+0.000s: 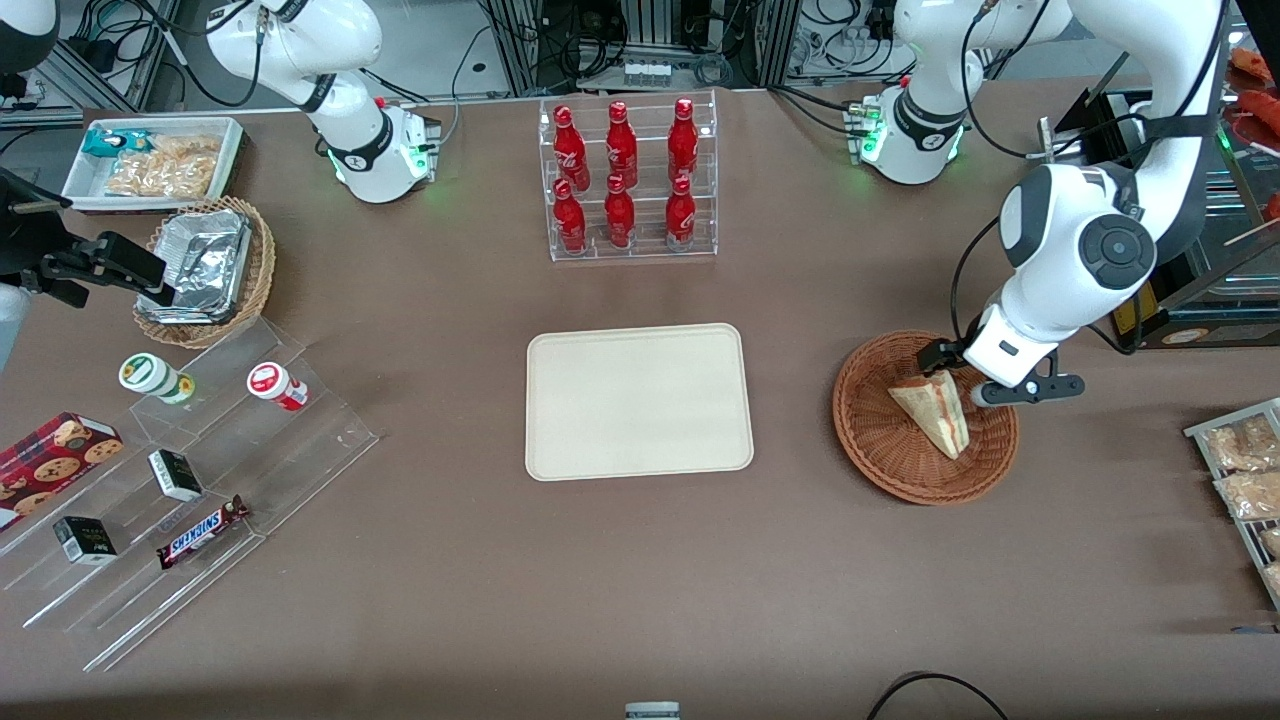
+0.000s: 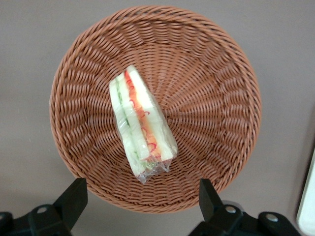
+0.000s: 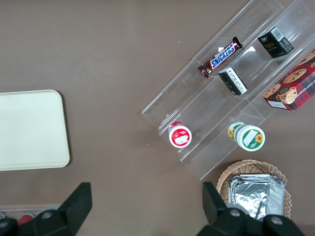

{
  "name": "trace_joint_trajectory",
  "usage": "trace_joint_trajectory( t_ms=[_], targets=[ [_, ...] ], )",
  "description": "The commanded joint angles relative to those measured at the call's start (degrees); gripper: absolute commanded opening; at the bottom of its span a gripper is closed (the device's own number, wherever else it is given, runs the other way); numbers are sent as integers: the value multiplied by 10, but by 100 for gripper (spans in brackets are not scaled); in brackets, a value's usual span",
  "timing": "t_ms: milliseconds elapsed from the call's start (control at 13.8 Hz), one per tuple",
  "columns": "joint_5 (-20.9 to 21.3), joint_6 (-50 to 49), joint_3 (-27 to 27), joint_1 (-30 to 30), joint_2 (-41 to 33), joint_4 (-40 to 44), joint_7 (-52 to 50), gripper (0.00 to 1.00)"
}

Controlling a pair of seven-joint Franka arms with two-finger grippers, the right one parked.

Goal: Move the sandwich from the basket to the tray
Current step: 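Lower the left gripper and close it on the wrapped sandwich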

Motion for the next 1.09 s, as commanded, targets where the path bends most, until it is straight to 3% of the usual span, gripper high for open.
trace_joint_trajectory(
  t_ms=[0,291,800,873,1018],
  targets=[
    [4,26,-3,5,10,-7,-82,100],
    [4,68,-3,4,47,-6,-274,100],
    [4,105,-2,7,103,-4,-286,100],
    [4,108,-1,7,106,-4,-284,88],
    [4,105,-2,7,105,-4,-283,24]
  ],
)
